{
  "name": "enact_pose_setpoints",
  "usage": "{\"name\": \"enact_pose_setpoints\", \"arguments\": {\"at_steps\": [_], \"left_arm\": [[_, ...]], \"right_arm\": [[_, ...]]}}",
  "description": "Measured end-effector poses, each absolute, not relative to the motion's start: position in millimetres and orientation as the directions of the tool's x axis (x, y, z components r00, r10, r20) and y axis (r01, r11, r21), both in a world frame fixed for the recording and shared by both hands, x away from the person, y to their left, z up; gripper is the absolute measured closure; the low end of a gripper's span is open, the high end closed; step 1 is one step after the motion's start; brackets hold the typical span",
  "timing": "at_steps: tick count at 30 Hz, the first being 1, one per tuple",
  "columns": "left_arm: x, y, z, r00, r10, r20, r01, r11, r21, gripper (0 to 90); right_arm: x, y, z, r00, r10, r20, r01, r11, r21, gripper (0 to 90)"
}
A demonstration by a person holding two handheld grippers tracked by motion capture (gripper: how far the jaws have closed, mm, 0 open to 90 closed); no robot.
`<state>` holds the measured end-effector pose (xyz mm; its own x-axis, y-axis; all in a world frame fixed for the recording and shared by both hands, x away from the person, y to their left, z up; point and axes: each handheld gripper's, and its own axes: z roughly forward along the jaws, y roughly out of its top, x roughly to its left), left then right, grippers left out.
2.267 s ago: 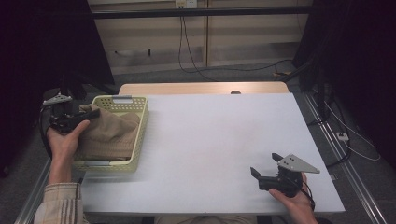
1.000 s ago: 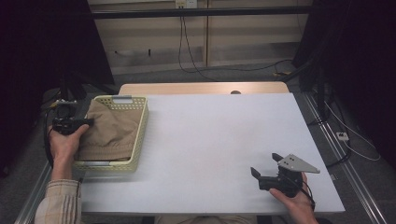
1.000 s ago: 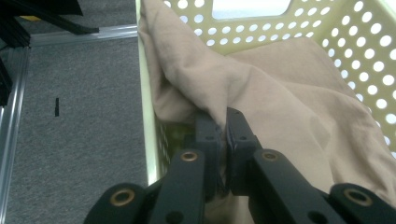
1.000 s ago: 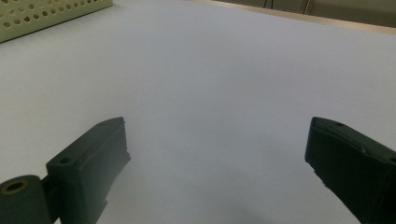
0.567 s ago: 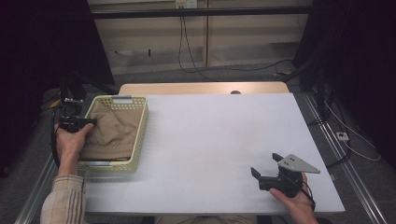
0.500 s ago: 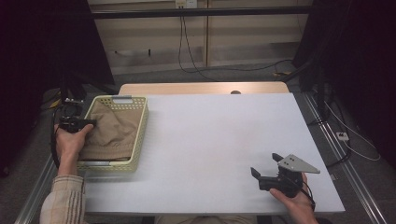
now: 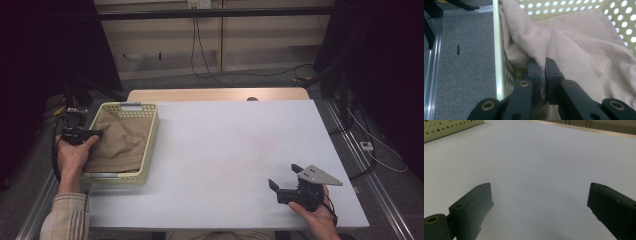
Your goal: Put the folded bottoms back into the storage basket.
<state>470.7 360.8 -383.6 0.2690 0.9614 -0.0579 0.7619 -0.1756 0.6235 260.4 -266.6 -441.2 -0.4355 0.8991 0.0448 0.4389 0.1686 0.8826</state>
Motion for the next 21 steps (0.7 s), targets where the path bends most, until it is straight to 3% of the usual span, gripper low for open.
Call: {"name": "enact_pose_setpoints", "arguments": {"at_steps": [5, 15, 21], "left_arm": [[464.8, 365.6, -378.3, 0.258, 0.963, -0.072, 0.748, -0.152, 0.646, 74.8], [450.4, 350.6, -352.4, 0.319, 0.943, -0.096, 0.613, -0.128, 0.780, 47.5], [461.3, 326.8, -355.0, 0.399, 0.915, -0.058, 0.573, -0.199, 0.795, 55.9]], "right_arm": [[260.6, -266.0, -441.2, -0.436, 0.899, 0.046, 0.437, 0.167, 0.884, 5.9], [260.9, -266.5, -441.3, -0.433, 0.900, 0.045, 0.439, 0.167, 0.883, 5.8], [260.5, -266.8, -441.1, -0.436, 0.899, 0.044, 0.439, 0.169, 0.882, 5.9]]}}
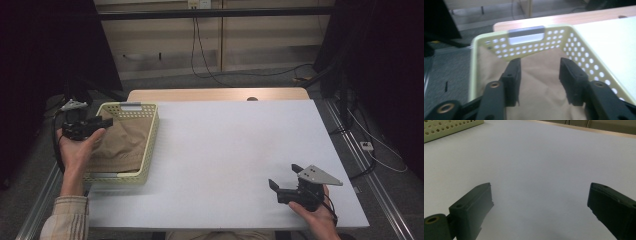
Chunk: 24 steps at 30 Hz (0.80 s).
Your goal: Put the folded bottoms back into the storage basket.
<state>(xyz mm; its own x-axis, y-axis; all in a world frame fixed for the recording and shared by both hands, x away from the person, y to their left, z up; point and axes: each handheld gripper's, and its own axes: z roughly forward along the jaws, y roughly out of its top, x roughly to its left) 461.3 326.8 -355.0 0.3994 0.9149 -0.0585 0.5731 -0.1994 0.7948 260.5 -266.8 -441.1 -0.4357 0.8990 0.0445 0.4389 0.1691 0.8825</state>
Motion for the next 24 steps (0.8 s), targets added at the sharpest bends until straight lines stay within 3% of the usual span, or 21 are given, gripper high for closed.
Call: {"name": "enact_pose_setpoints", "arguments": {"at_steps": [2, 3, 5, 7, 12, 15, 24], "left_arm": [[466.1, 319.9, -360.8, 0.379, 0.925, -0.037, 0.582, -0.208, 0.786, 61.0], [471.4, 315.1, -366.1, 0.368, 0.929, -0.040, 0.604, -0.206, 0.769, 68.0], [474.4, 313.1, -369.7, 0.373, 0.925, -0.066, 0.614, -0.193, 0.765, 69.5], [481.5, 308.4, -378.8, 0.369, 0.926, -0.074, 0.649, -0.200, 0.734, 79.5], [492.2, 305.0, -400.9, 0.308, 0.951, -0.009, 0.736, -0.232, 0.636, 89.7], [493.9, 318.8, -412.1, 0.248, 0.969, 0.008, 0.800, -0.209, 0.563, 90.0], [493.3, 329.7, -417.6, 0.200, 0.979, 0.038, 0.835, -0.190, 0.516, 90.0]], "right_arm": [[260.5, -266.7, -441.1, -0.436, 0.899, 0.044, 0.438, 0.169, 0.883, 5.9], [260.6, -267.0, -441.1, -0.433, 0.900, 0.044, 0.438, 0.167, 0.883, 5.8], [260.6, -267.2, -441.2, -0.433, 0.901, 0.044, 0.438, 0.167, 0.883, 5.8], [260.7, -267.2, -441.2, -0.431, 0.901, 0.047, 0.440, 0.165, 0.883, 5.8], [260.4, -267.1, -441.0, -0.432, 0.901, 0.045, 0.439, 0.166, 0.883, 5.8], [260.4, -267.8, -441.4, -0.432, 0.901, 0.045, 0.439, 0.166, 0.883, 5.7], [260.6, -266.4, -441.6, -0.432, 0.901, 0.046, 0.442, 0.167, 0.881, 5.7]]}}
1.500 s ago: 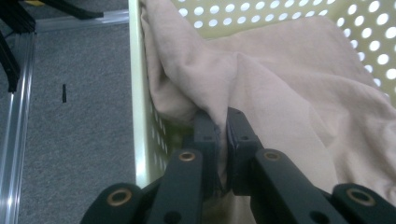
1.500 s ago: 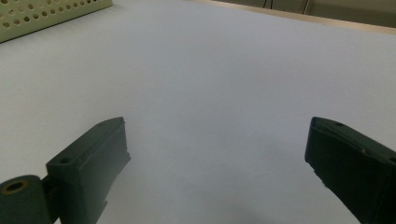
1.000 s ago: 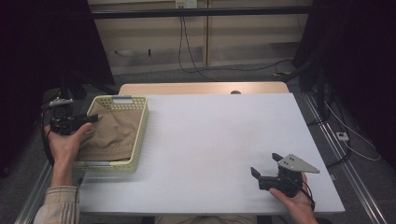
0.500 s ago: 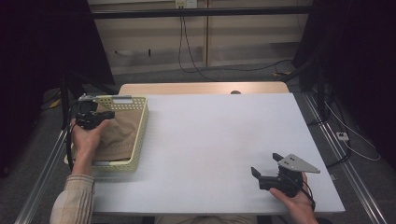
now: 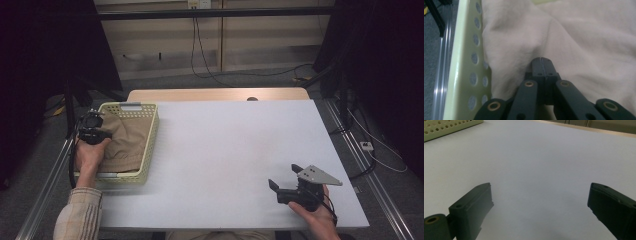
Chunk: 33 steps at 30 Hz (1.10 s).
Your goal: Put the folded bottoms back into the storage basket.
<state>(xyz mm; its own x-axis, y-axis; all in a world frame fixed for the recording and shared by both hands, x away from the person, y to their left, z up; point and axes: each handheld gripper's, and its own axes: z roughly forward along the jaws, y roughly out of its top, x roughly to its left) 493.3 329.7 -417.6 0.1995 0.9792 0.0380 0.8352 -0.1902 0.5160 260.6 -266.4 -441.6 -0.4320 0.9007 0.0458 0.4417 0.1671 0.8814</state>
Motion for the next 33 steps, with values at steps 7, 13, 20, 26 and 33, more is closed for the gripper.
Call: {"name": "enact_pose_setpoints", "arguments": {"at_steps": [7, 13, 20, 26, 33], "left_arm": [[500.7, 328.6, -425.3, 0.185, 0.982, 0.036, 0.866, -0.180, 0.467, 90.0], [507.6, 327.2, -434.0, 0.206, 0.978, 0.042, 0.890, -0.205, 0.406, 90.0], [508.1, 327.7, -434.1, 0.228, 0.973, 0.030, 0.889, -0.221, 0.400, 90.0], [505.8, 325.9, -435.0, 0.240, 0.971, -0.002, 0.880, -0.216, 0.422, 90.0], [505.3, 325.3, -435.4, 0.254, 0.966, -0.050, 0.878, -0.209, 0.430, 90.0]], "right_arm": [[260.9, -267.4, -441.9, -0.430, 0.902, 0.045, 0.442, 0.167, 0.882, 5.7], [260.0, -267.3, -441.5, -0.430, 0.902, 0.044, 0.440, 0.166, 0.883, 5.7], [260.5, -268.0, -442.2, -0.428, 0.903, 0.048, 0.443, 0.163, 0.881, 5.7], [260.5, -269.2, -442.6, -0.426, 0.903, 0.054, 0.444, 0.157, 0.882, 5.7], [261.3, -269.2, -442.9, -0.426, 0.903, 0.063, 0.452, 0.152, 0.879, 5.7]]}}
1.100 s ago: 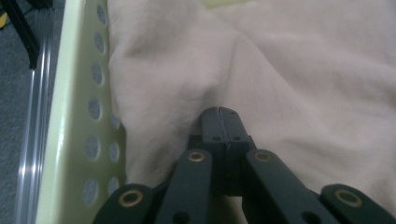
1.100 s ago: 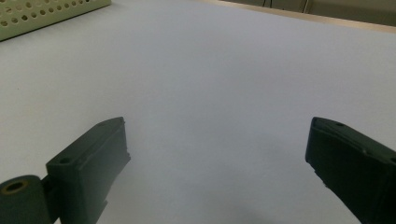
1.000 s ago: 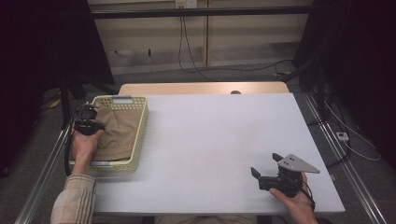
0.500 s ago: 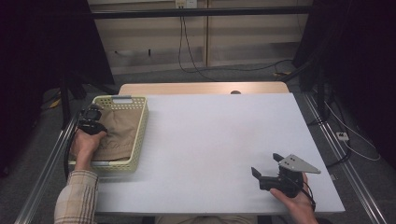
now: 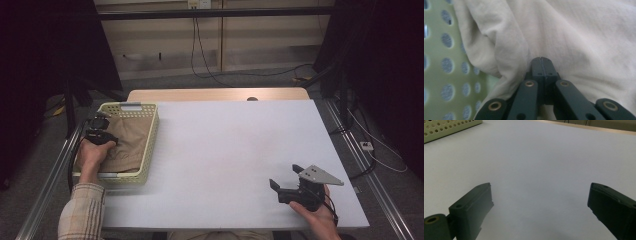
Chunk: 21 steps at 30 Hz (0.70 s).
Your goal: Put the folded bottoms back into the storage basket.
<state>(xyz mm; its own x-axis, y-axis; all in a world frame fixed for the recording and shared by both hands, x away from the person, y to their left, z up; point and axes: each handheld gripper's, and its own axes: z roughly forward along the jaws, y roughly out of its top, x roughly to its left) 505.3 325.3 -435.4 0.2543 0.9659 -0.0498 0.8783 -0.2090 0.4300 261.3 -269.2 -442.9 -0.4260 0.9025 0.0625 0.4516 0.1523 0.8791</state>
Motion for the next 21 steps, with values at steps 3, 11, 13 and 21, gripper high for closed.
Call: {"name": "enact_pose_setpoints", "arguments": {"at_steps": [3, 11, 13, 21], "left_arm": [[504.3, 326.1, -435.5, 0.262, 0.960, -0.100, 0.878, -0.195, 0.437, 90.0], [503.5, 325.5, -433.3, 0.272, 0.959, -0.076, 0.870, -0.211, 0.445, 90.0], [502.3, 326.5, -430.9, 0.276, 0.958, -0.076, 0.861, -0.211, 0.462, 88.8], [494.9, 325.2, -409.9, 0.374, 0.925, -0.068, 0.730, -0.248, 0.637, 70.3]], "right_arm": [[262.3, -267.9, -443.2, -0.429, 0.901, 0.058, 0.453, 0.159, 0.877, 5.8], [263.1, -267.5, -443.7, -0.426, 0.903, 0.060, 0.455, 0.157, 0.876, 5.8], [263.2, -267.1, -443.2, -0.426, 0.903, 0.058, 0.453, 0.157, 0.878, 5.8], [263.5, -270.5, -442.1, -0.411, 0.910, 0.061, 0.452, 0.145, 0.880, 5.8]]}}
